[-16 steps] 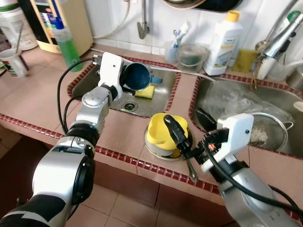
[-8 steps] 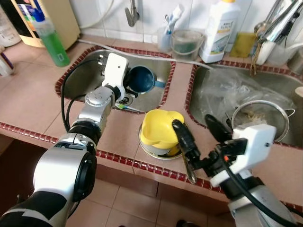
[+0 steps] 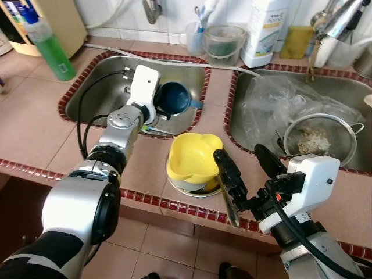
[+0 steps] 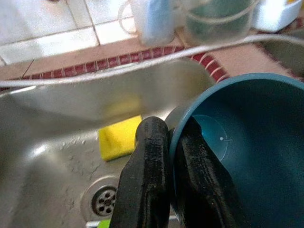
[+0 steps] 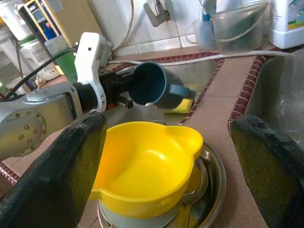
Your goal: Kitchen organization
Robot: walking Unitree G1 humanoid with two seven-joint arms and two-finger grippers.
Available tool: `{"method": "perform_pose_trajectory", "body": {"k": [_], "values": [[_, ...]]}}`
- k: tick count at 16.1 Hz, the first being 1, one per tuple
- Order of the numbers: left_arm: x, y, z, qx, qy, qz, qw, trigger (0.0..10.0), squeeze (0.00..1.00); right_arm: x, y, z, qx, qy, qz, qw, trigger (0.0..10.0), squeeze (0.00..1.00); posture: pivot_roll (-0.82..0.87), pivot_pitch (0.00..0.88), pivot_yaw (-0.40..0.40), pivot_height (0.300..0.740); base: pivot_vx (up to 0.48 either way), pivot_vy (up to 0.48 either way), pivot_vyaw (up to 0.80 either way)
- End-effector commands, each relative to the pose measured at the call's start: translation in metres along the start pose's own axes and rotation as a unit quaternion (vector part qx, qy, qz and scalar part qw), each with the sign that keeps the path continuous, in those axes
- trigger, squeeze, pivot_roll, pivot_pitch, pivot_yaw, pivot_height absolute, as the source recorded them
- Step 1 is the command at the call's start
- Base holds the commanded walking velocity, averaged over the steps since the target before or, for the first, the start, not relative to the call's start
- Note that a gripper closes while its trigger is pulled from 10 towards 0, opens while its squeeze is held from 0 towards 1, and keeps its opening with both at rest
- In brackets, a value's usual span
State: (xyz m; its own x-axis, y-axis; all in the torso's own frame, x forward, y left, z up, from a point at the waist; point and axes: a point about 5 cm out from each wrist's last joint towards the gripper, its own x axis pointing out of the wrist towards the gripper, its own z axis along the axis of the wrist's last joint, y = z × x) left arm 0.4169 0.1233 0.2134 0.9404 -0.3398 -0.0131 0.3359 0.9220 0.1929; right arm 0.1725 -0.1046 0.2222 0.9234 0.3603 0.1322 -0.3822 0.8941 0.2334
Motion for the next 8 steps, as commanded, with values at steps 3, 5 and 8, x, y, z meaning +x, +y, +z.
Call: {"method": "perform_pose_trajectory", "body": {"k": [3,5,8], "values": [[-0.001,0.010,0.002,0.026,0.012,0.018,0.999,10.0,0.00,-0.002,0.005,0.004,0.006,-0.007,0.008,1.000,10.0,0.00,-0.34,0.250,0.093,0.740,0.000,0.000,0.00],[-0.003,0.015,-0.001,0.033,0.026,0.032,0.999,10.0,0.00,-0.002,0.006,0.004,0.007,-0.007,0.009,1.000,10.0,0.00,-0.33,0.261,0.091,0.740,0.000,0.000,0.00],[-0.006,0.020,-0.009,0.064,0.050,0.049,0.995,10.0,0.00,-0.002,0.007,0.004,0.009,-0.006,0.011,1.000,10.0,0.00,-0.33,0.266,0.091,0.740,0.000,0.000,0.00]]}}
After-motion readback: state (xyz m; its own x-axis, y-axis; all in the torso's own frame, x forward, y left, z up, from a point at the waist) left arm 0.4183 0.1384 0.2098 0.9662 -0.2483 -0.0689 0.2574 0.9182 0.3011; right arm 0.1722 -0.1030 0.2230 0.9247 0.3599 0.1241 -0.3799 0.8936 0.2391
